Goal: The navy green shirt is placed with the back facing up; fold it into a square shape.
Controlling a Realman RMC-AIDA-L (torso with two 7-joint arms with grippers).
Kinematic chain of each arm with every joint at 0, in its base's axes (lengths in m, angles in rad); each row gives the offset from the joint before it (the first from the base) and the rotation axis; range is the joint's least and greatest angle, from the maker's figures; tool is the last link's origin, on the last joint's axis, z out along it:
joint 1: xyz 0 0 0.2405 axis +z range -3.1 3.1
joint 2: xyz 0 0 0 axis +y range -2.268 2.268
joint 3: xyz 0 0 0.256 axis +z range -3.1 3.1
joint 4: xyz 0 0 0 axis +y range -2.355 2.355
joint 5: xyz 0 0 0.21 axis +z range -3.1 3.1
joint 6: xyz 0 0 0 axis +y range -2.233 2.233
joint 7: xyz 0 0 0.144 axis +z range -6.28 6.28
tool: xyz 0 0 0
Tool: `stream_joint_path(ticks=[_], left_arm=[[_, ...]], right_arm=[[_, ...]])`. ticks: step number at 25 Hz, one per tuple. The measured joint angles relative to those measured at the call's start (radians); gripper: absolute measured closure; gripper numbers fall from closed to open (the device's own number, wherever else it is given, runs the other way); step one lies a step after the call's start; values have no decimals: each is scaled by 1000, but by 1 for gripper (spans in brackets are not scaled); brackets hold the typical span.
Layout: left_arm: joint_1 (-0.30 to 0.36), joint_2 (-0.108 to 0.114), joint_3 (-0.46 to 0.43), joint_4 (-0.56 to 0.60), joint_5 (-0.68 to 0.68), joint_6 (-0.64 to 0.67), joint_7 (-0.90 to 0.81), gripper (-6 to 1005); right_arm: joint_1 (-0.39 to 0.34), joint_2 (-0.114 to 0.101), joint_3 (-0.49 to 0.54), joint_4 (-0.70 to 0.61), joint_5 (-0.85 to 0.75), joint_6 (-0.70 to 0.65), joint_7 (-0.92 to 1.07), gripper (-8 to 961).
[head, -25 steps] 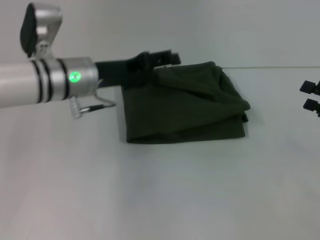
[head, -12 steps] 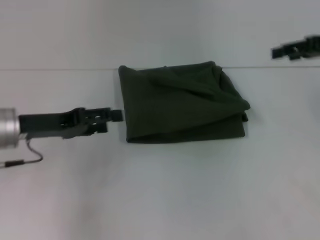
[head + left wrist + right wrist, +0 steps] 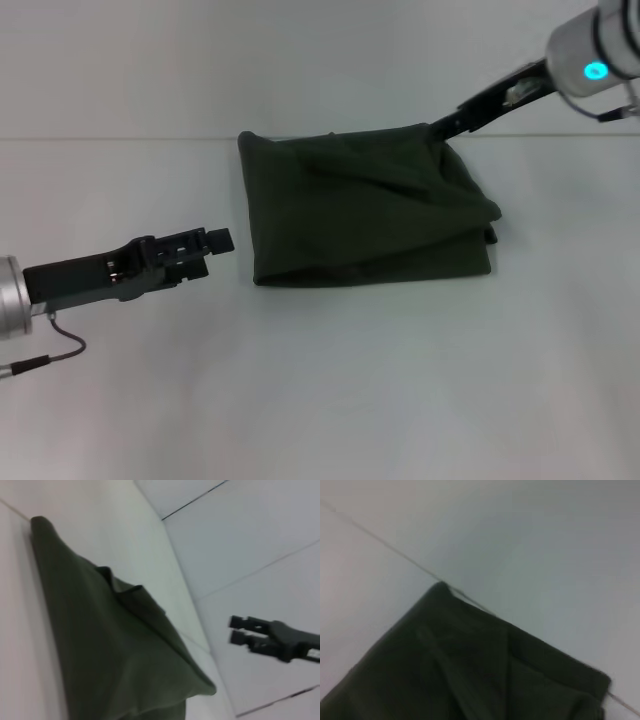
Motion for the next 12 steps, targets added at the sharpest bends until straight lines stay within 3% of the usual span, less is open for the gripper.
stream_joint_path(ticks=[1,4,6,12], left_arm=[[0,-7,-10,1,-1,0,5,126],[-4,-22,-26,1,-2,3,11,127],[-7,-28,-31,1,-2,5,9,127],[-9,-43,-45,1,-21,9,5,127]], right_arm=[[0,0,0,0,0,0,0,215],[-9,40,-61,9,-4,81,-53,229],[-18,54,-107,28,-5,135,-80,239],[-15,61,-188,139,0,288,-100,268]])
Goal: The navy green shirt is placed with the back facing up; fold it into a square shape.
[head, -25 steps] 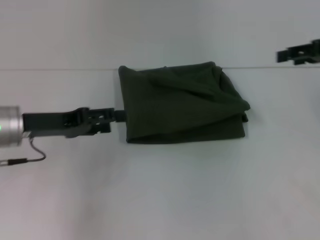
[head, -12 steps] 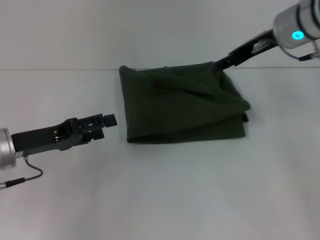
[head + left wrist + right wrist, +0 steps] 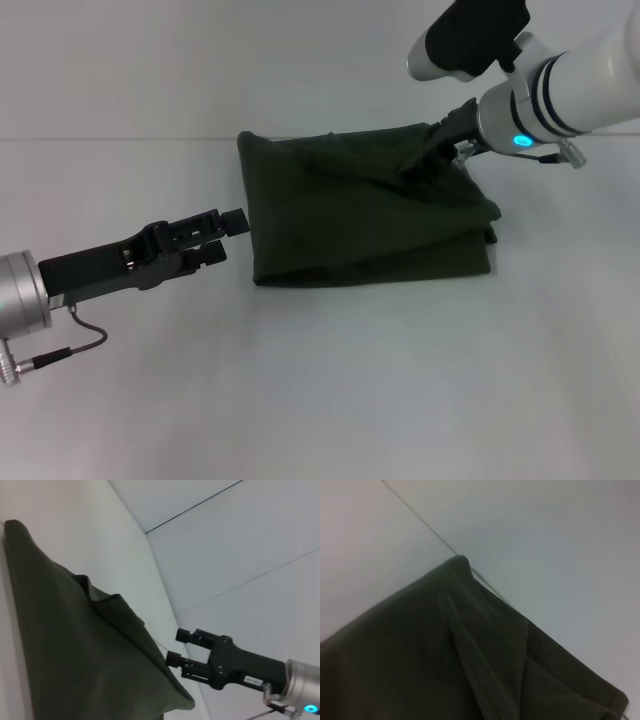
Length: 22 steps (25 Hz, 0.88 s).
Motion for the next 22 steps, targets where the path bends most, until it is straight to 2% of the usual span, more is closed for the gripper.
stream_joint_path(ticks=[5,16,22], left_arm=[[-8,-3,-1,0,-5,-1,-2,128],[-28,-5,-1,-5,-32,-13,-1,126],[-29,-10,-1,-7,-32,-19,1,127]], right_arm=[[7,4,-11,57,1,54,-5,292],[23,6,-27,118,7,57,-9,337],[16,6,-25,99,9,65,4,343]])
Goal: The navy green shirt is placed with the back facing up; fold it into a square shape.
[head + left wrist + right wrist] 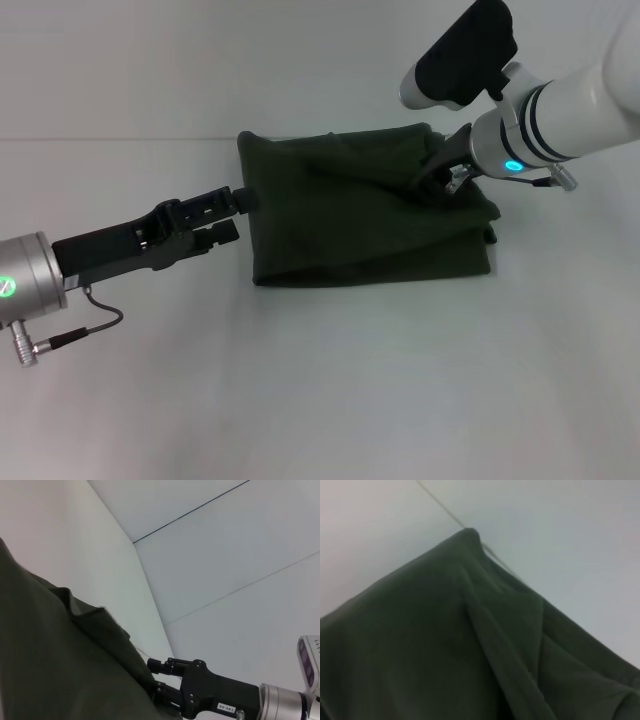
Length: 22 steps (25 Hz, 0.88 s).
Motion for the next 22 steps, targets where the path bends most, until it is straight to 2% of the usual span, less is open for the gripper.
stream_joint_path(ticks=[11,19,22], left_arm=[[-16,-4,1,-1,0,-16,-1,127],[-19,-5,0,-1,0,-26,-4,126],[-19,-5,0,-1,0,-28,-4,126]], right_arm=[[-6,-1,2,-1,0,4,1,795],[-10,-4,4,-10,-6,5,43,912],[-38,-7,1,-68,-27,-15,131,936]])
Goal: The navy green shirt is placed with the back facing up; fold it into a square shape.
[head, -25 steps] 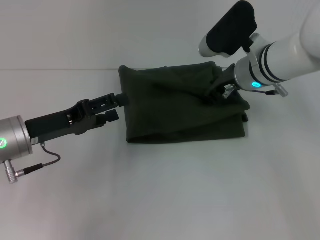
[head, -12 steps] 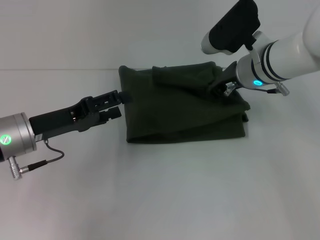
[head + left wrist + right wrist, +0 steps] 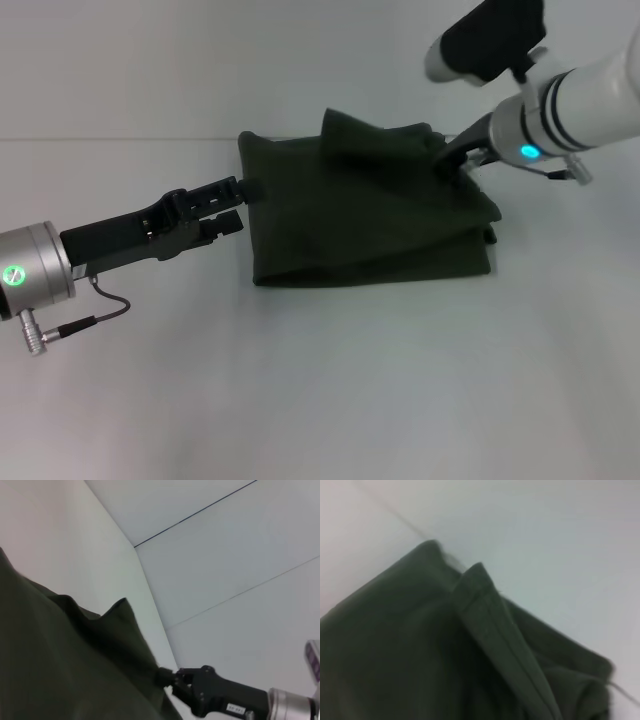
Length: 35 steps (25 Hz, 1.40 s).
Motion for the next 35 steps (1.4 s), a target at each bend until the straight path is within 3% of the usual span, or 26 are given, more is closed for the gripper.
stream_joint_path(ticks=[6,15,25,34,35], left_arm=[[-6,0,-3,1,0,-5,0,127],[-16,0,-8,2,-2,-14,0,127],[-10,-4,-28,-1,-19,-11,7,126],[-7,-10,-27,-2,-25,-10,9,127],[-7,-11,-27,-2,-25,-10,9,127]], right_arm=[[-74,2,0,-140,-100,-36,183,908],[-62,6,4,-72,-94,-42,215,865],[-62,-4,9,-45,-103,-40,317,818],[-57,-13,23,-45,-232,1,481,775],[-58,-21,32,-45,-231,4,492,695]])
